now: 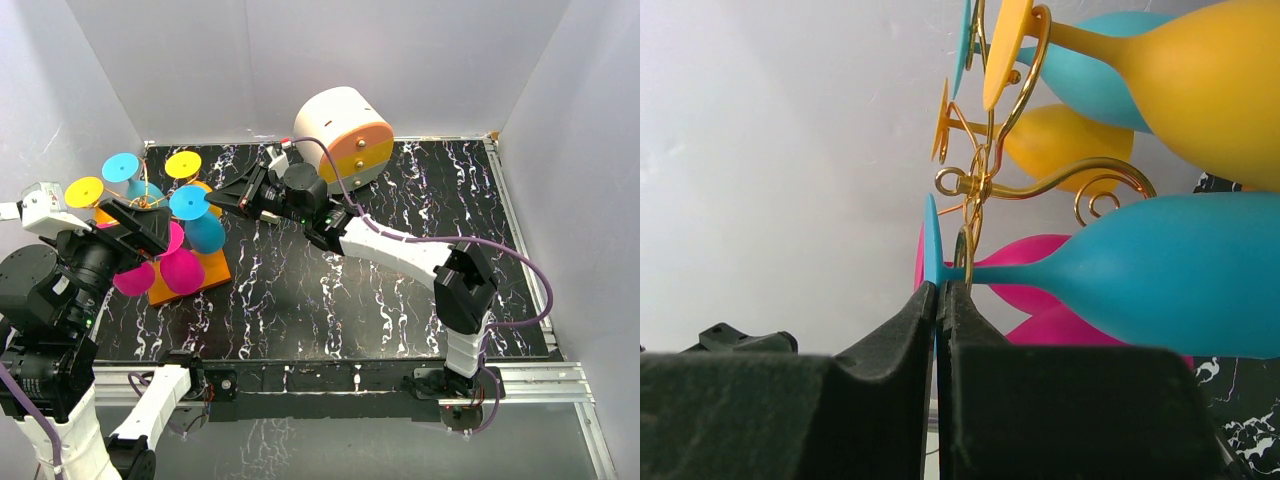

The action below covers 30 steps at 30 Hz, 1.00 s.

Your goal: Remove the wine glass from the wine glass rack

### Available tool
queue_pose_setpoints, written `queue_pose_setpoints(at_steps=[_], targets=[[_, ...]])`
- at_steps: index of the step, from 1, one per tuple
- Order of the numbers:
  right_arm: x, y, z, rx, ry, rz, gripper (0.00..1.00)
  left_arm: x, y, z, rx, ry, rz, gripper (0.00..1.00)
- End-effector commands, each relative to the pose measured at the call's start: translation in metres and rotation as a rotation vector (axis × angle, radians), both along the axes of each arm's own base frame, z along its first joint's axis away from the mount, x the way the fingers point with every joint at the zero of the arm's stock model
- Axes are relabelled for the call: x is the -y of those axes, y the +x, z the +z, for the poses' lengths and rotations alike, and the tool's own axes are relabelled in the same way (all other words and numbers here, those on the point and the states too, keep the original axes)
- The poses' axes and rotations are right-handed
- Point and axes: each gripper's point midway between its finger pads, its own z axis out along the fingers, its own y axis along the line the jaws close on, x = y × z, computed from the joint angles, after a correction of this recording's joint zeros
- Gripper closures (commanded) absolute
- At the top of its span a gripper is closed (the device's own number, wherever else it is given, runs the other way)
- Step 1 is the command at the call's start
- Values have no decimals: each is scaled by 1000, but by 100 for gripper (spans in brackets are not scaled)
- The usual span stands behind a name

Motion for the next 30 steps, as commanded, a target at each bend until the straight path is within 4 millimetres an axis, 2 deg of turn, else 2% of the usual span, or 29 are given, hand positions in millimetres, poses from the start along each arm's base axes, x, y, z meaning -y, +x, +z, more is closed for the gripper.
queue_pose_setpoints(at_steps=[1,6,14,30], targets=[[14,-25,59,72,108,18,100,0,-1,0,0,0,-3,1],[19,-25,60,70,113,-3,100,0,0,-1,-5,0,-1,1],[17,-28,58,61,116,2,100,0,0,-3,-7,0,2,1],[-10,-3,43,49,83,-31,100,1,1,1,2,-2,-7,1]])
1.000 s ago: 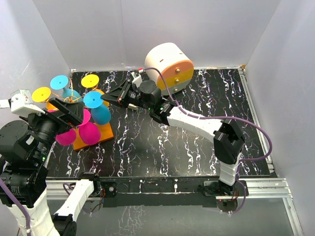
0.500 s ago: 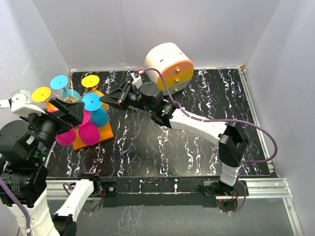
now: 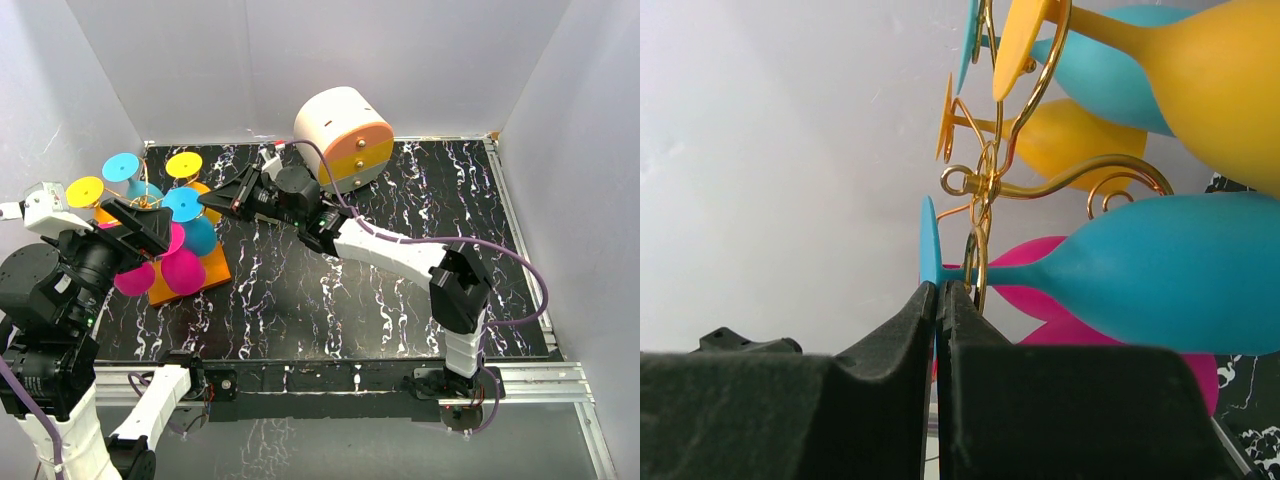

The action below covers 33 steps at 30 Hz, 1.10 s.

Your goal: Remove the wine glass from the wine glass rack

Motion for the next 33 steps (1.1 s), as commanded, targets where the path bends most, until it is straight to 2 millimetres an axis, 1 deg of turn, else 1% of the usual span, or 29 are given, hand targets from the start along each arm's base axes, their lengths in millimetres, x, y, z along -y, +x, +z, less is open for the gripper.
queue_pose_setpoints(at_steps=[1,7,10,15,20,24,29,33], targets=[[0,5,40,57,75,-32,100,2,0,4,12,-3,-8,1],[2,16,42,71,63,-91,100,1,0,3,12,0,-9,1],[2,23,38,50,53,-112,100,0,-1,4,12,5,-3,1],[7,31,45,49,71,-123,100,-1,-2,7,15,13,1,1],[18,38,58,59,91,-145,100,-1,-2,8,16,15,0,1],[26,39,64,60,99,-152,100,1,0,8,13,11,-8,1],[36,37,63,28,115,-143,100,2,0,7,12,7,-12,1],[47,38,60,7,121,-145,100,2,0,7,11,7,-15,1]])
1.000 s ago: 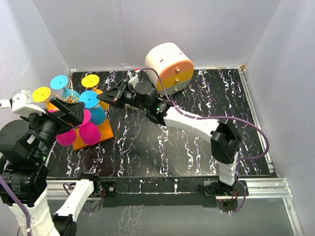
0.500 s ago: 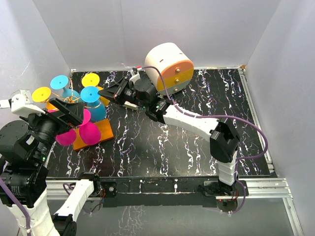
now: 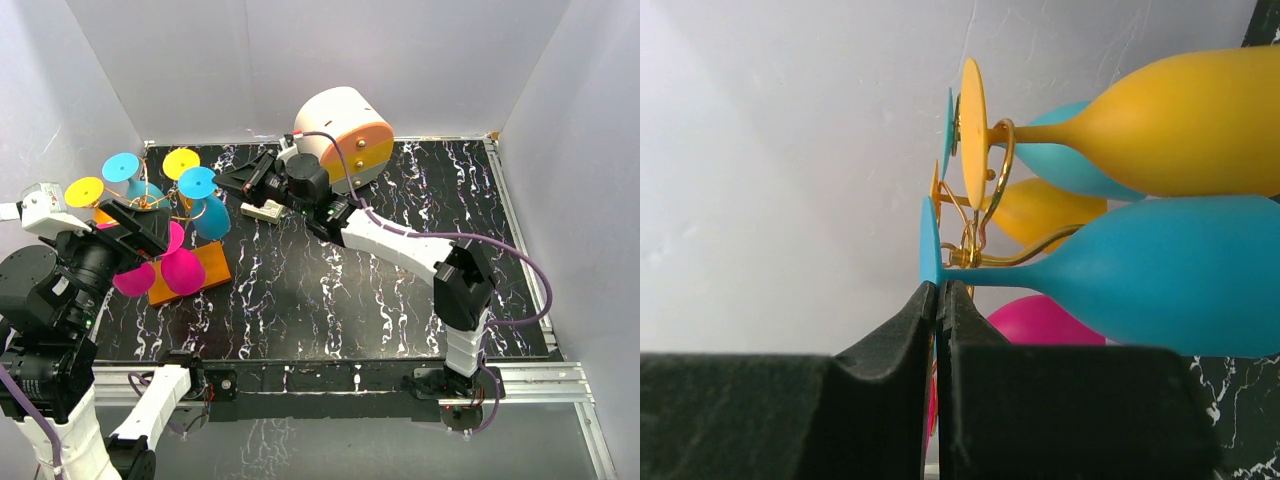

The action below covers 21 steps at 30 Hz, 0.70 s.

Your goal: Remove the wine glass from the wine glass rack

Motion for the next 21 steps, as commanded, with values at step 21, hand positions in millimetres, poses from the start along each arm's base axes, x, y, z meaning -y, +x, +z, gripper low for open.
queue_pose_setpoints(at_steps=[21], targets=[[213,-27,-59,769,-658,-136,100,20,18,-2,-15,-51,-100,1]])
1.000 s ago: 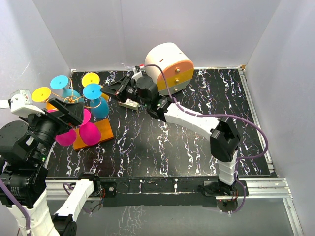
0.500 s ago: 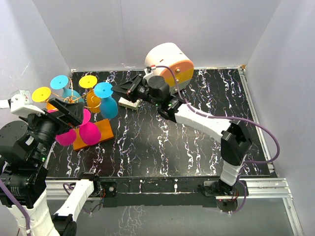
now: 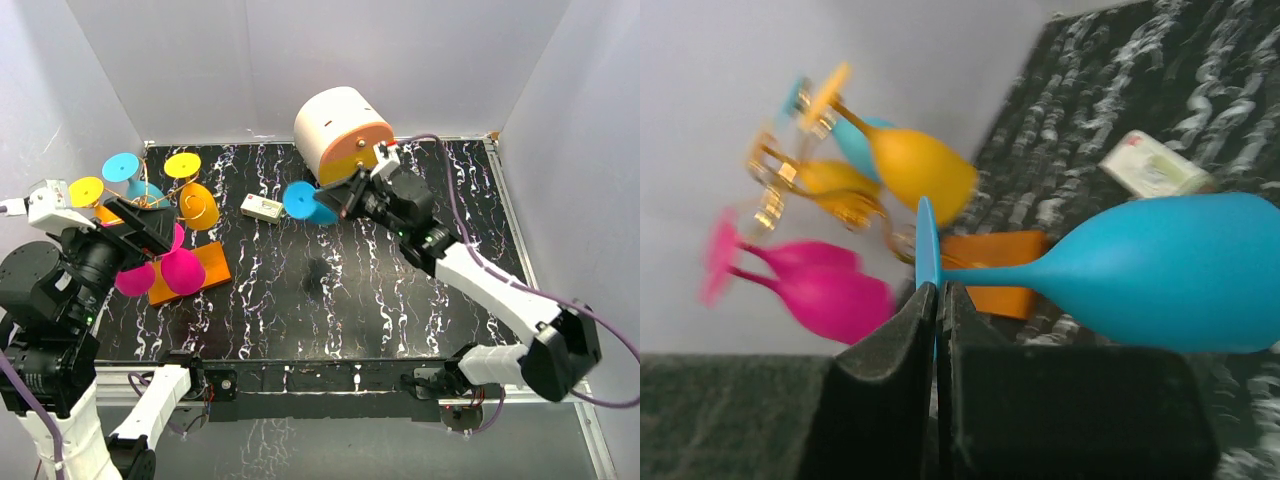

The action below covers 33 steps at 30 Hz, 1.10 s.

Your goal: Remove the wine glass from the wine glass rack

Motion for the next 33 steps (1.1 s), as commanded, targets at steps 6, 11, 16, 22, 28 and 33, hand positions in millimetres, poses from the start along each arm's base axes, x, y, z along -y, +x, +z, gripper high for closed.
queue_pose_setpoints(at_steps=[6,11,16,22,28,33], targets=[[81,-49,-69,855,-827,105,100,59,43,3,1,-191,-292,1],[90,-86,-69,1246,-944,219,100,108,68,18,1,-435,-590,9],[89,-110,-64,1505,-1011,245,100,115,84,27,27,-468,-633,9],[74,-149,-92,1814,-1083,467,100,164,104,-5,-107,-382,-698,9],[80,-154,-114,1938,-1222,602,100,242,106,-52,-278,-169,-758,4],[96,-146,-125,2030,-1404,549,100,244,111,-77,-344,-78,-660,7]])
